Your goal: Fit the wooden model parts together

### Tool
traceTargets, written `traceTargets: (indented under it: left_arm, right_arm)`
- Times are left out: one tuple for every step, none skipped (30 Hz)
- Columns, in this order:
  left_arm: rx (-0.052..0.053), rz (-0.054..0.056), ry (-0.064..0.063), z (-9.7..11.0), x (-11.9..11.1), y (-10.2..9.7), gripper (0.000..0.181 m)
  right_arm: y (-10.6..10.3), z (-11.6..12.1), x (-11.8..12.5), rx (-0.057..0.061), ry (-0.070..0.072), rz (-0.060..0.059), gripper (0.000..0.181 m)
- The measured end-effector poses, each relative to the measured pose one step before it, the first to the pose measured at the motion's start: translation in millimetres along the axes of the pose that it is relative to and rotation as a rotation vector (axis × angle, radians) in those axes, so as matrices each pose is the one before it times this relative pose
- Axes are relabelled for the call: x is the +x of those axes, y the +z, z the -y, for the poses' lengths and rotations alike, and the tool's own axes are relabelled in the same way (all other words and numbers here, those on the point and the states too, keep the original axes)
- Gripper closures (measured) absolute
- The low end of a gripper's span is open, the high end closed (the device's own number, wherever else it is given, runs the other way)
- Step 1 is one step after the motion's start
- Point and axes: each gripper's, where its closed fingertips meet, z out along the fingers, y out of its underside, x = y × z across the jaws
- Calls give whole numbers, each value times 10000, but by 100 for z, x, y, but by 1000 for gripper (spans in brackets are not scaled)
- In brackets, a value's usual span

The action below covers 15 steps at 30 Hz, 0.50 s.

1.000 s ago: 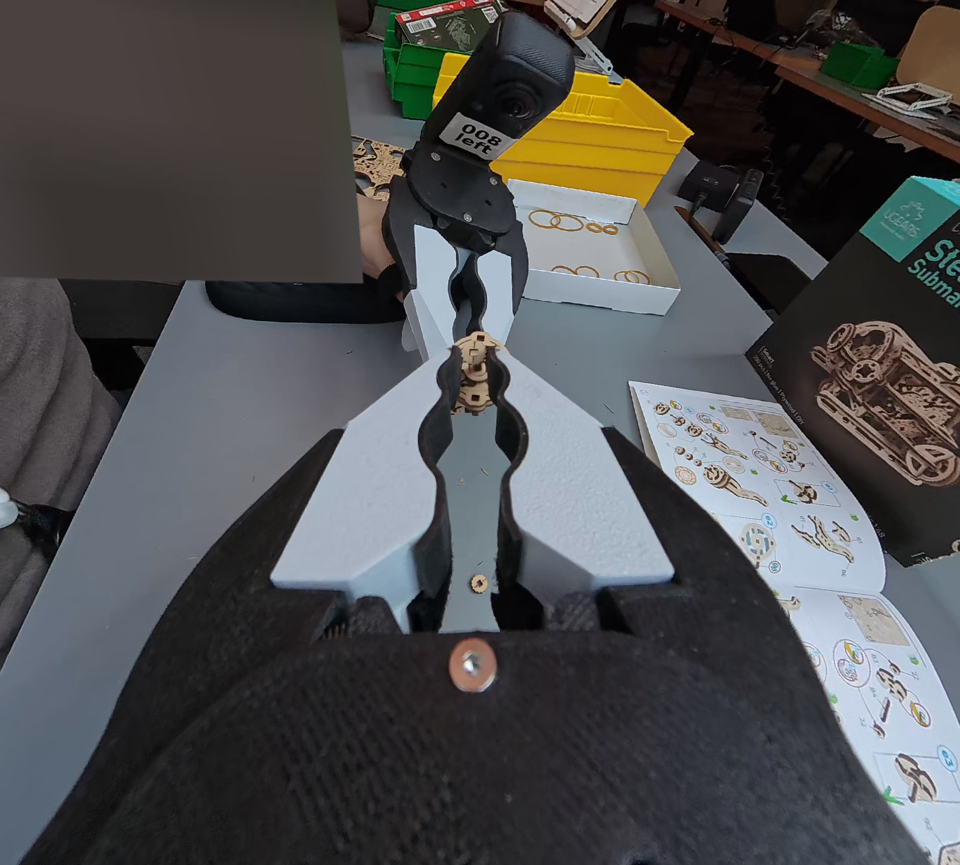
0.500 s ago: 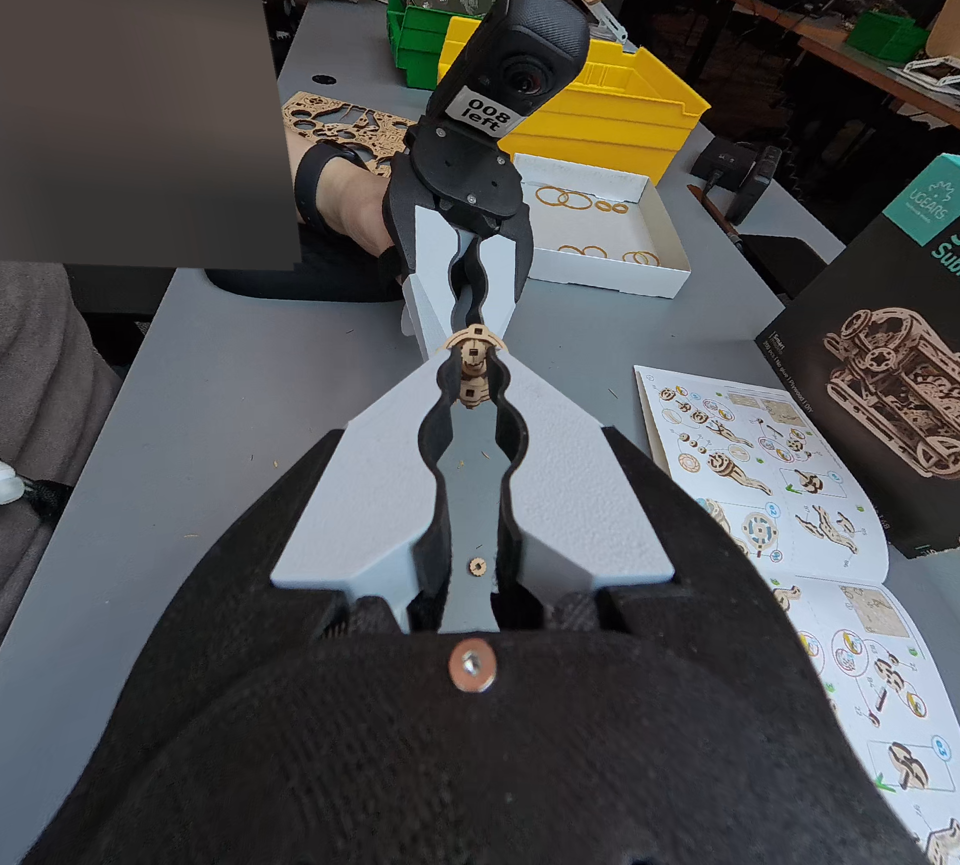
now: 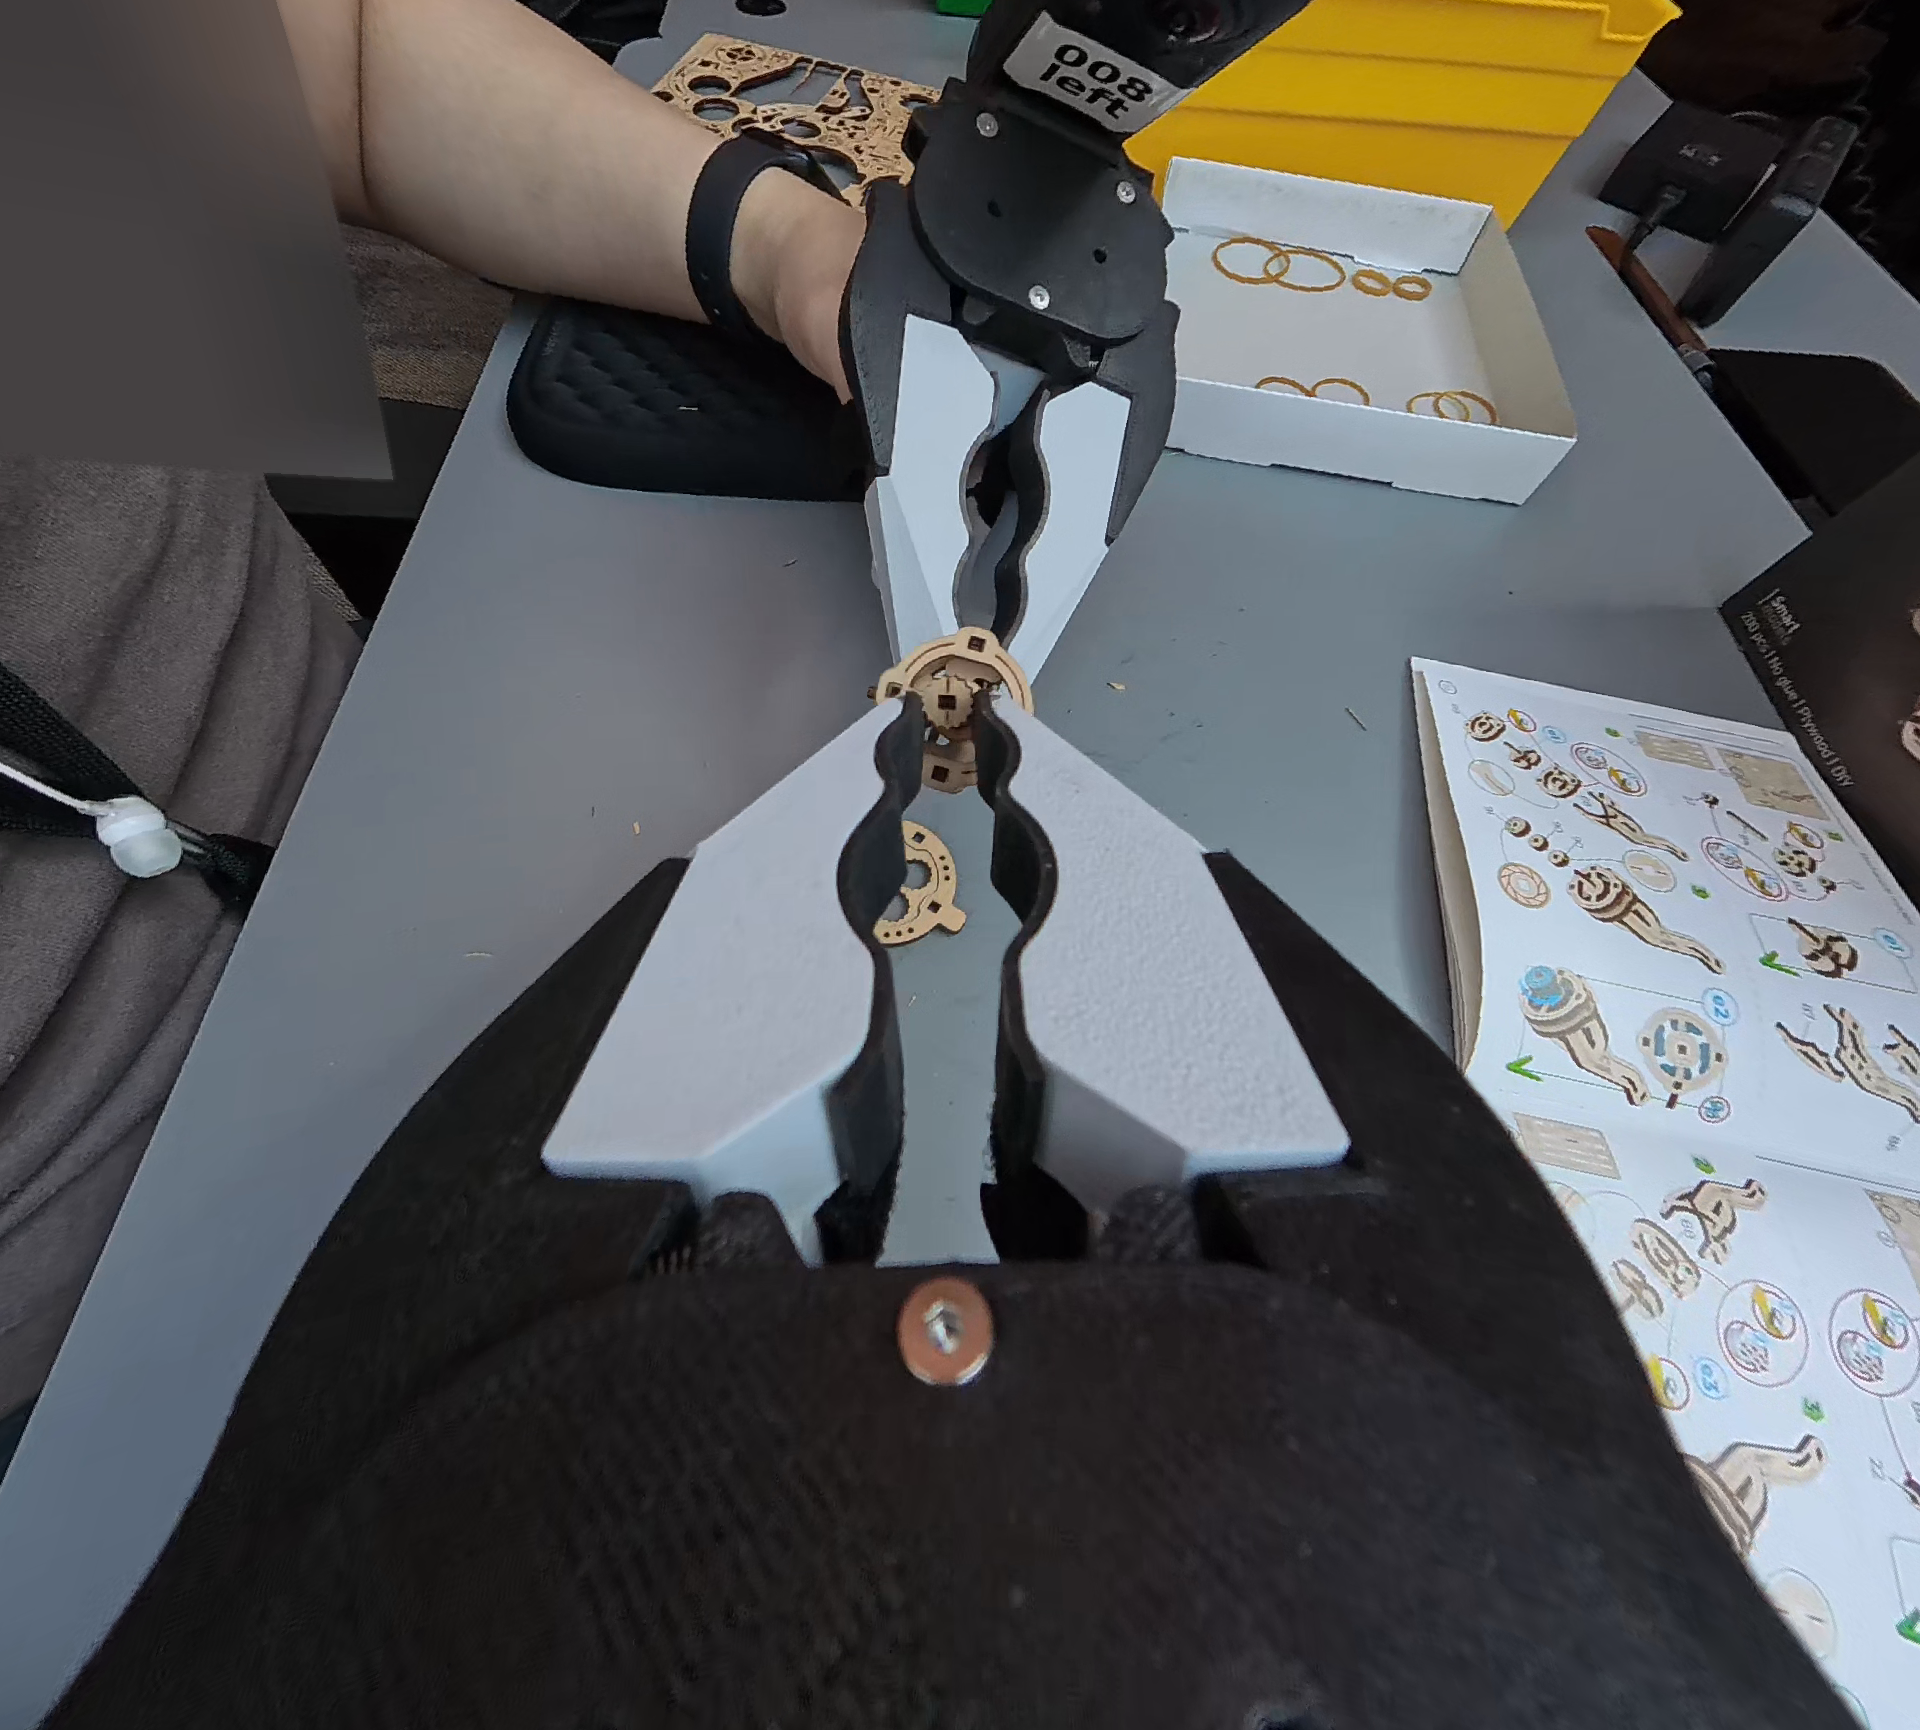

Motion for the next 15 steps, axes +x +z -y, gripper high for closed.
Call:
traceTargets:
  left_arm:
    - [-24, 11, 30, -39, 10, 52, 173]
    - [18, -29, 0, 9, 42, 28, 173]
    - [37, -60, -37, 29, 72, 24, 173]
    - [32, -48, -46, 30, 28, 11, 173]
    - [25, 0, -31, 27, -23, -8, 173]
    - [3, 47, -15, 1, -83, -26, 173]
    - [-14, 47, -8, -22, -89, -37, 173]
    - [-12, 33, -24, -2, -74, -36, 173]
    - [-14, 14, -35, -16, -46, -15, 173]
    - [-23, -10, -38, -39, -15, 0, 173]
    - [-27, -6, -30, -46, -14, 27, 173]
    - [-19, -2, -17, -38, -8, 41, 173]
    - [-17, -13, -8, -23, 13, 28, 173]
    - [2, -10, -1, 17, 19, 10, 173]
    - [19, -1, 4, 23, 7, -10, 173]
  right_arm:
    - [24, -40, -16, 2, -27, 12, 173]
    - [2, 7, -15, 15, -13, 6, 173]
    - [-11, 91, 11, 58, -21, -7, 173]
    - [-14, 66, 10, 48, 2, -8, 173]
    - [3, 17, 68, 2, -12, -57, 173]
    - [5, -46, 99, -42, -43, -94, 173]
    - [11, -73, 16, -70, -20, -36, 173]
    - [17, -29, 26, -38, -2, -32, 173]
    - [19, -25, 33, -13, 2, -31, 173]
    - [27, -10, 14, -1, 4, -8, 173]
    - [31, -41, 28, -10, 9, -12, 173]
    - [23, -32, 18, -6, 15, -2, 173]
    - [3, 3, 30, 15, 15, -10, 172]
    - [10, 44, -4, 29, 23, 7, 170]
    - [-4, 36, -10, 27, 10, 8, 170]
